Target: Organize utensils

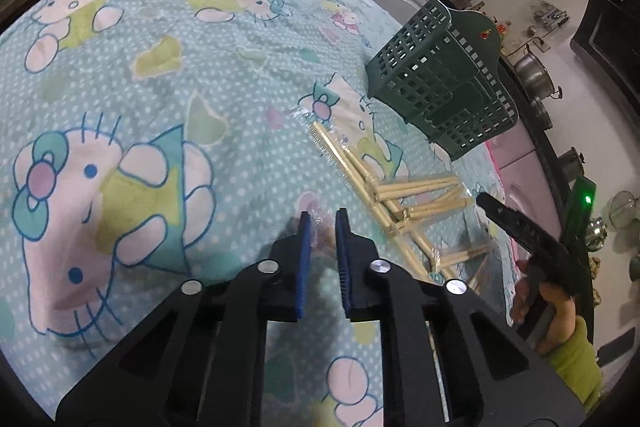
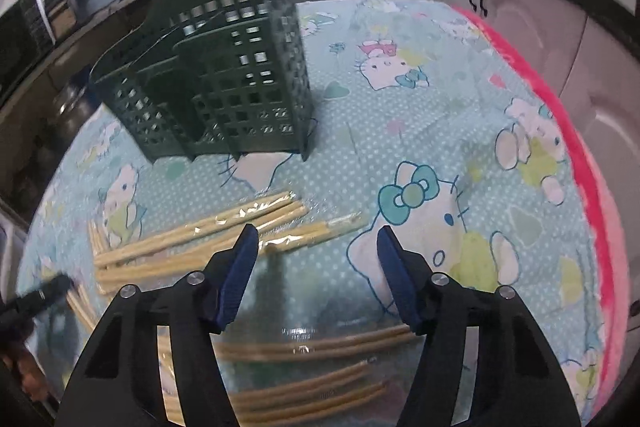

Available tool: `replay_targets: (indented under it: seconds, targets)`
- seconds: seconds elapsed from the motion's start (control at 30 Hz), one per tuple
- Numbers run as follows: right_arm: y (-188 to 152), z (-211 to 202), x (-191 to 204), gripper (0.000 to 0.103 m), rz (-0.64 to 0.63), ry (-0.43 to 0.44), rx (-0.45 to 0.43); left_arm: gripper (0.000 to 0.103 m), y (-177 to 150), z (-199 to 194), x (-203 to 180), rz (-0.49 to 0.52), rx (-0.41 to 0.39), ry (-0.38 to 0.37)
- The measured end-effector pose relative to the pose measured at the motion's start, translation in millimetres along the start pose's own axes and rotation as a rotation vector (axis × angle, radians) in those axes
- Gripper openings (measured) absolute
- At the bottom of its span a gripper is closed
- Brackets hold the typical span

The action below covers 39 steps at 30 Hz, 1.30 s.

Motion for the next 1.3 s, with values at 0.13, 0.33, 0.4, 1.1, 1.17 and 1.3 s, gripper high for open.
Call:
replay_targets:
  seconds: [0.13,0.33,0.4,1.1,1.17,1.3]
  targets:
    - [0,13,-13,0.046,0.068,0.031,0.024,0.006,-3,-6,3,0.012,0.011,-0.029]
    - [-2,20,-23,0.027,0.125,0.073,0.025,0.006,-8,-15,6,0.035,0.02,-0.049]
    - [-1,20,-24,0.018,0.128,0.082,0.014,0.006,-11,-17,8,0.038,0.029,-0.054]
    - [41,-56,-2,0.001,0.014,0.17,-0.196,0.002,26,-53,-79,0.217,-0.103,-0.19]
    - [49,-66,6,0.001,-0.01,0.182,-0.216,0.002,31,-56,-95,0.235,-0.116,-0.214]
    - [64,-87,21,0.001,-0.059,0.223,-0.263,0.002,35,-59,-129,0.287,-0.129,-0.25]
Point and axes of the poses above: each gripper's, at about its wrist camera, not at the fingertips, and z roughly the way its jaws point, x to its left, y to its top, the point moved 6 cm from there along z, roughly the way its jaws point, and after that the axes turned 15 degrees about -z, right-handed, at the moved point
